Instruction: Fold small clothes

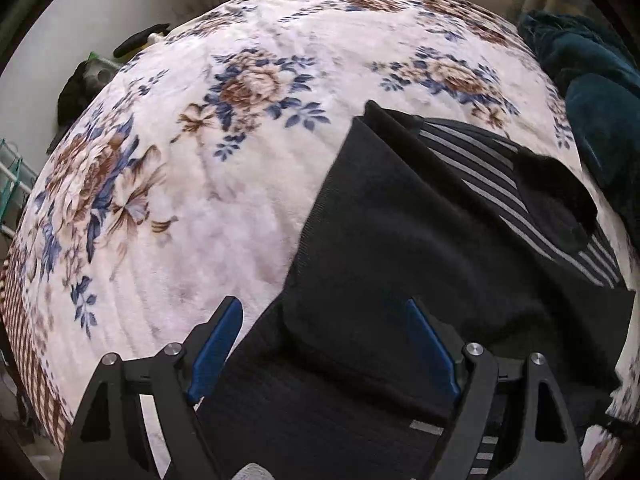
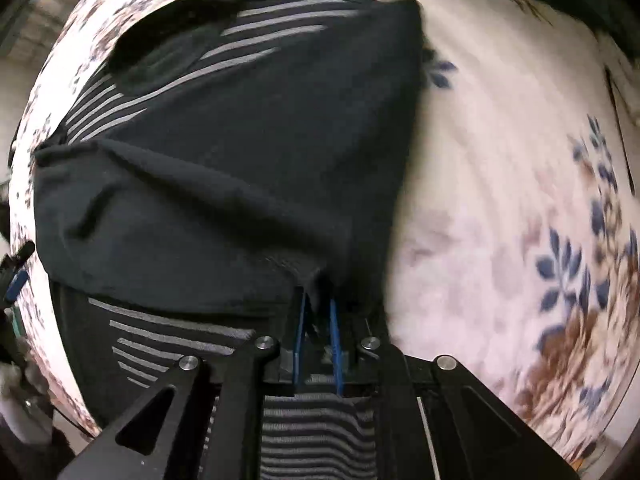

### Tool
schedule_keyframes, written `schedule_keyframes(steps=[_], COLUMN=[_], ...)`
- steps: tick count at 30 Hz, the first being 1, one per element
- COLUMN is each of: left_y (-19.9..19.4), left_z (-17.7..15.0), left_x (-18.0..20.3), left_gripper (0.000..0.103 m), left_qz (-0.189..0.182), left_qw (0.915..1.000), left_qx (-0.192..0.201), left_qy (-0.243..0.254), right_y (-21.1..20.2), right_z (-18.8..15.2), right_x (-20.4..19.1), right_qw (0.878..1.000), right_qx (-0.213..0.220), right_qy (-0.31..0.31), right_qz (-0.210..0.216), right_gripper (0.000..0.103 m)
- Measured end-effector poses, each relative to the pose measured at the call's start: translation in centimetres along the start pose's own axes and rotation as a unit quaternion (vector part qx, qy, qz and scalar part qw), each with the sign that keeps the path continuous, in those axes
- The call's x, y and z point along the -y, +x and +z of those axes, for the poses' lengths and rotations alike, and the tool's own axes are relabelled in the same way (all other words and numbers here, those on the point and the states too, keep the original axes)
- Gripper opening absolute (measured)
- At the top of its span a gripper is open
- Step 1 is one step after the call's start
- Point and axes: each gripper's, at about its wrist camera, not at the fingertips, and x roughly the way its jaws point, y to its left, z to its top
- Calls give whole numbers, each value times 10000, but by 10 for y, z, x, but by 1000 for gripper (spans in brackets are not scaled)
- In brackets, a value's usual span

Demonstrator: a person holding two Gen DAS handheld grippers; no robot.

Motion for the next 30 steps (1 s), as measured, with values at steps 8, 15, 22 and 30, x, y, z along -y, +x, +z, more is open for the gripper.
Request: schedule_keyframes(steps=[8, 15, 22, 30], left_y=[5, 2, 7, 14], left_z=[-1, 2, 8, 28], left_x=[13, 9, 0, -7], left_gripper=[82, 82, 82, 82], left_qz=[-69, 81, 198, 205], left_qw=[9998, 9999, 9998, 9995], left_qx=[-59, 55, 52, 143], left_qy=[156, 119, 41, -175], right_y=[-39, 8, -41, -37], right_z=[33, 48, 31, 86], right_x=[20, -26, -53, 9], right_qw=[9918, 9927, 9649, 9878], right_qx=[891, 528, 1733, 1358], right_qy=[722, -666, -1353, -312], right_qz=[563, -855, -1438, -701], right_gripper=[68, 17, 10, 10])
